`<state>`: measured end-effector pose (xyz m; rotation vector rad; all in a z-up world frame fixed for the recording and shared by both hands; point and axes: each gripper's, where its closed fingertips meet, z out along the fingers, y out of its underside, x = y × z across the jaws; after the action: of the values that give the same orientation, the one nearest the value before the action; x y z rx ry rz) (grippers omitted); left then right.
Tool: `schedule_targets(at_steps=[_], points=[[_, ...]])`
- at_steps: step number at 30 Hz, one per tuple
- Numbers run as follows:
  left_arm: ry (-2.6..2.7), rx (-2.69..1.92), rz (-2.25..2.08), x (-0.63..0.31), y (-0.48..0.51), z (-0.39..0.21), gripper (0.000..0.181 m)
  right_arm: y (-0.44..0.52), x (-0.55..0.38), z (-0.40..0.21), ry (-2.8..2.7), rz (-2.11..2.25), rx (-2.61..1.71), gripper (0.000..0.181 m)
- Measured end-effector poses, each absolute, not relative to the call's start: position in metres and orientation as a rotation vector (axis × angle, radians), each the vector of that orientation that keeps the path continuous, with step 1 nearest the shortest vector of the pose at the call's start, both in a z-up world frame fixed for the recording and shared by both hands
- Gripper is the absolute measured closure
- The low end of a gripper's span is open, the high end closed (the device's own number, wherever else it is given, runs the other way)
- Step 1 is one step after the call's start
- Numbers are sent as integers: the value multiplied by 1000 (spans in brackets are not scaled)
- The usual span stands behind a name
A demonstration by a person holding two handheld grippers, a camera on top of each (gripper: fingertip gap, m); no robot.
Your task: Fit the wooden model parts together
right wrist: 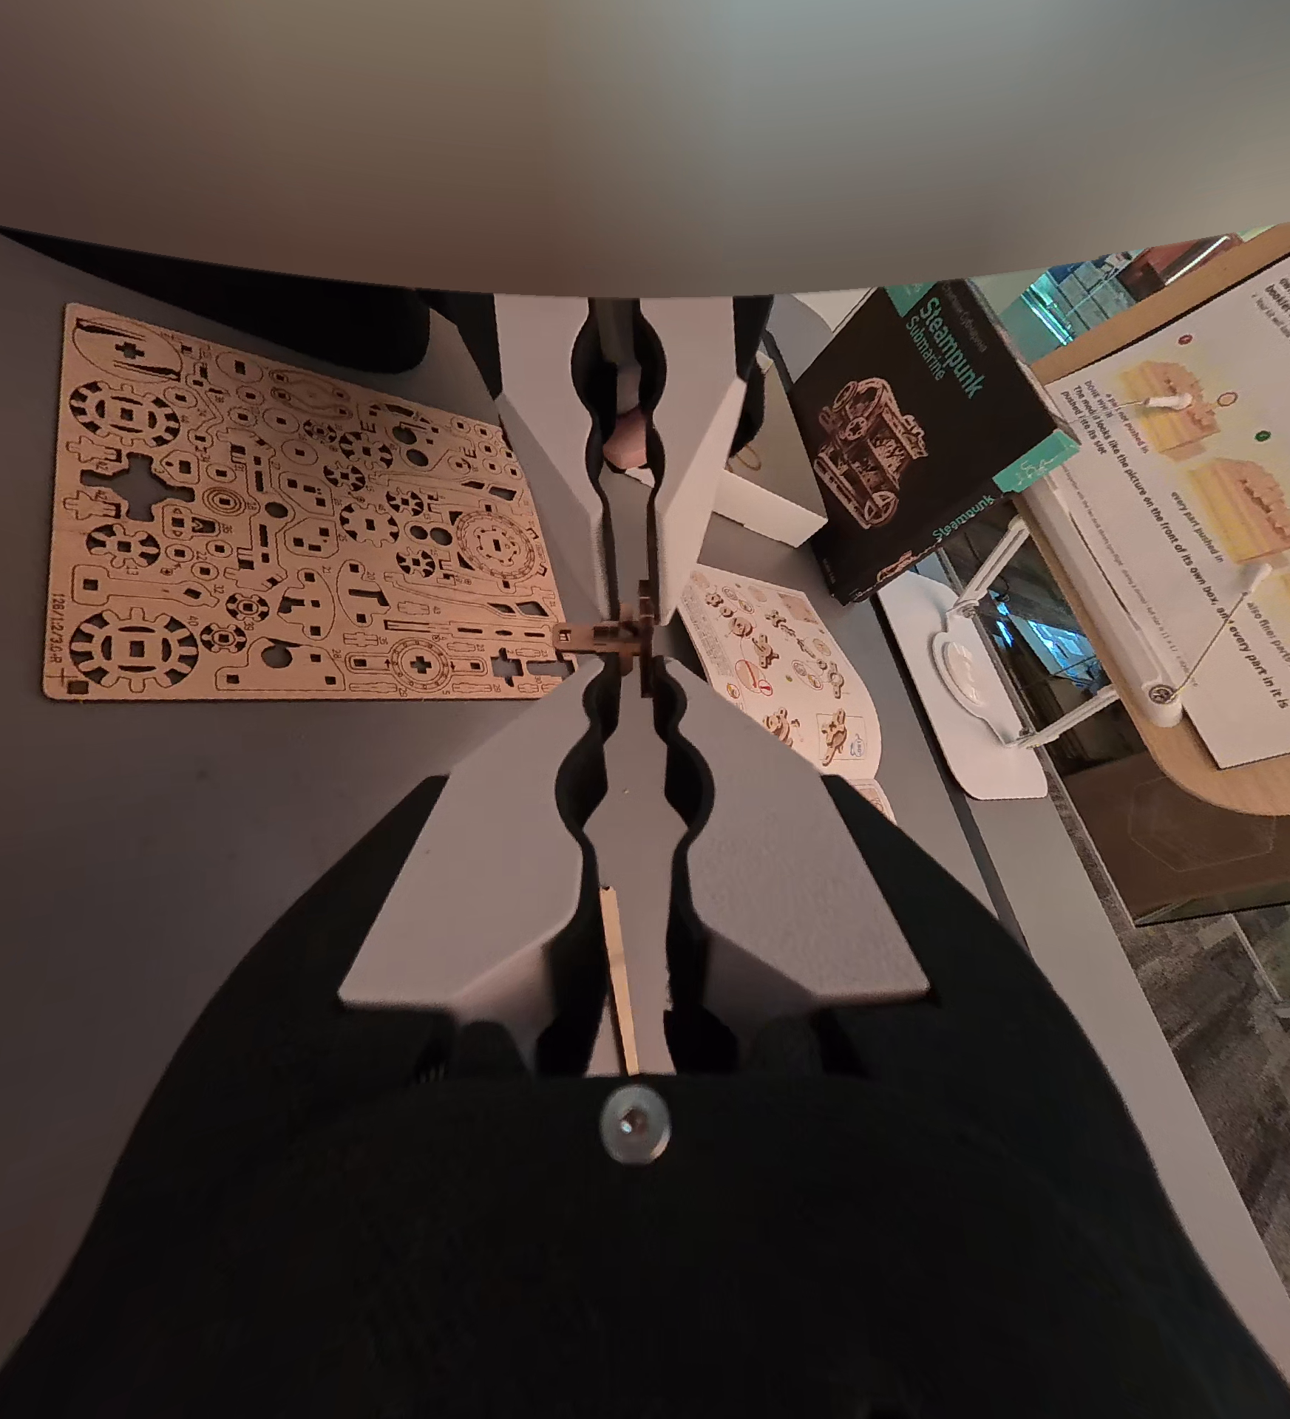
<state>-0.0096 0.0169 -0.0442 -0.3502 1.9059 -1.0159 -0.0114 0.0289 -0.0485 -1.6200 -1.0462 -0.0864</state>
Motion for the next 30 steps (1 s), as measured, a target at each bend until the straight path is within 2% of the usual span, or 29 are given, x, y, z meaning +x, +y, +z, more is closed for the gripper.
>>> schedule_targets(at_steps=[25, 30], points=[[1869, -333, -1037, -11, 18, -36, 176, 30, -13, -40, -982, -40, -1623, 174], [1797, -254, -937, -12, 17, -31, 175, 30, -11, -35, -1024, -200, -1543, 174]])
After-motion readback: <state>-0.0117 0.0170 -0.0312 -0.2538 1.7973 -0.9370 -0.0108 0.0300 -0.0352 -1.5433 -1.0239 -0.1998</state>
